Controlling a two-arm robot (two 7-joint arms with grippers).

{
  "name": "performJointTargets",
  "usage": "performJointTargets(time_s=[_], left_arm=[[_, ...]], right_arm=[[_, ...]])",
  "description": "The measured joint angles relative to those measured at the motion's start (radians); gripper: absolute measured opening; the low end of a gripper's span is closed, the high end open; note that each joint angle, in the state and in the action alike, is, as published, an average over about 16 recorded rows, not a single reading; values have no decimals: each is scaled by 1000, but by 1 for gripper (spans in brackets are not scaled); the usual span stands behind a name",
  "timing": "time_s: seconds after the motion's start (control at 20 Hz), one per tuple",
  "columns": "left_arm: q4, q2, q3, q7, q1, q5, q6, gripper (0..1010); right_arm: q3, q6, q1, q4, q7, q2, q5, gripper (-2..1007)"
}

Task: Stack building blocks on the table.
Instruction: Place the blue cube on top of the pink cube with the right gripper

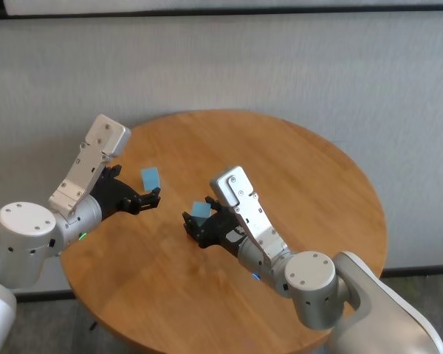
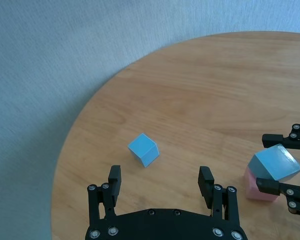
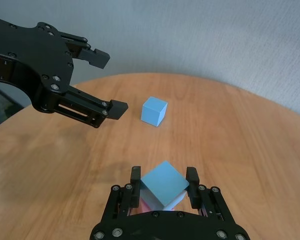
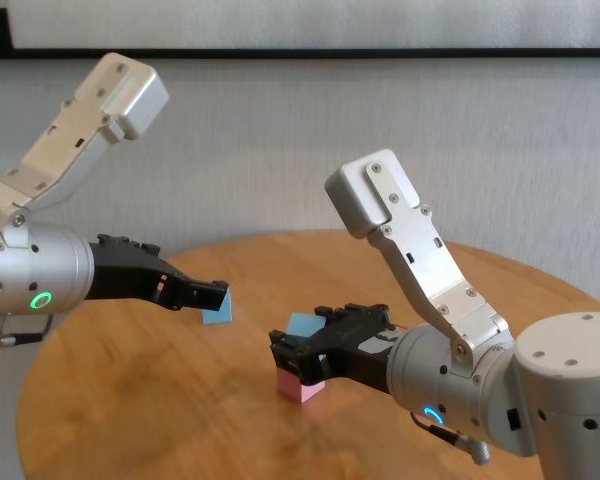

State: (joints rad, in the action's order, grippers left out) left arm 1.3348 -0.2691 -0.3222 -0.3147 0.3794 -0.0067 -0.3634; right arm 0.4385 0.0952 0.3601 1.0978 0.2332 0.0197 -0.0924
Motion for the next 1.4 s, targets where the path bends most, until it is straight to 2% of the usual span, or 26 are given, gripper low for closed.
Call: performJointTargets(time_s=[1.4], left_arm=[[0, 0, 0, 0, 0, 0, 0, 1000]], right_arm=[[2, -19, 0, -22, -11, -13, -24, 517]])
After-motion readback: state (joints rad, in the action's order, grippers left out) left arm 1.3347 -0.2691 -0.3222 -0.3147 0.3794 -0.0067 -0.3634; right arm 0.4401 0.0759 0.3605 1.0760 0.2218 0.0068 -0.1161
